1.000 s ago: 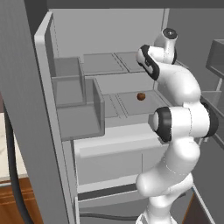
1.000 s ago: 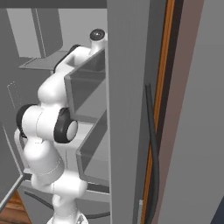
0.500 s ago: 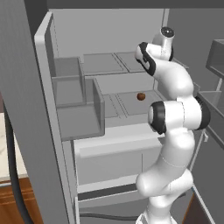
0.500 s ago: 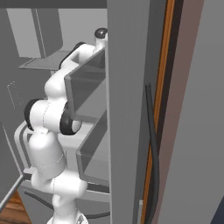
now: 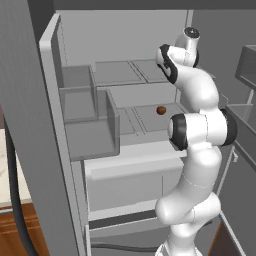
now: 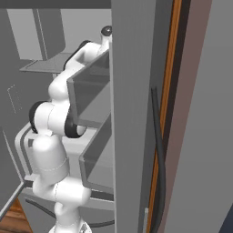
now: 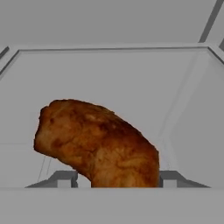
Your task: Open the fridge, remove the apple, lemon wedge, and chicken drumstick, and place them on any counter.
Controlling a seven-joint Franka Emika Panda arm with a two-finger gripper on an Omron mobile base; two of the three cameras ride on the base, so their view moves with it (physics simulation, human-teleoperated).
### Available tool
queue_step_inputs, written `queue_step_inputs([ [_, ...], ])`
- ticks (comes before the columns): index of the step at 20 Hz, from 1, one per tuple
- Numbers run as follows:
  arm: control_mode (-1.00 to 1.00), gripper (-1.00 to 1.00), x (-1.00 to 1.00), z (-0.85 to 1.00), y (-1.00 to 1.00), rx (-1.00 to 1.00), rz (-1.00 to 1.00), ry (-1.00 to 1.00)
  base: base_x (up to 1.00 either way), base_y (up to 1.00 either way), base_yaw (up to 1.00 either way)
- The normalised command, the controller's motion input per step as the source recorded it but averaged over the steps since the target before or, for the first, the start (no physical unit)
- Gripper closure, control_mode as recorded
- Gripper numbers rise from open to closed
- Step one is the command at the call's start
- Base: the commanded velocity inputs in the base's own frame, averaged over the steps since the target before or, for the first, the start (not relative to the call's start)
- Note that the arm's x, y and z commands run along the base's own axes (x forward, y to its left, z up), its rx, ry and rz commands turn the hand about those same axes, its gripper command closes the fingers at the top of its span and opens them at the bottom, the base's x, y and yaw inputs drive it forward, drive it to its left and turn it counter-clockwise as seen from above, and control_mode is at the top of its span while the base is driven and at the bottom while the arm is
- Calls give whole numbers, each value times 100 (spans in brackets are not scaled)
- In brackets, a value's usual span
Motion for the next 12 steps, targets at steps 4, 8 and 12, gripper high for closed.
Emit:
queue_step_inputs([
  [4,-100,100,0,-7,-2,0,0,0,0,0,0],
  [8,-100,100,-3,-3,0,0,0,0,0,0,0],
  [12,-100,100,-25,0,0,0,0,-2,0,0,0],
])
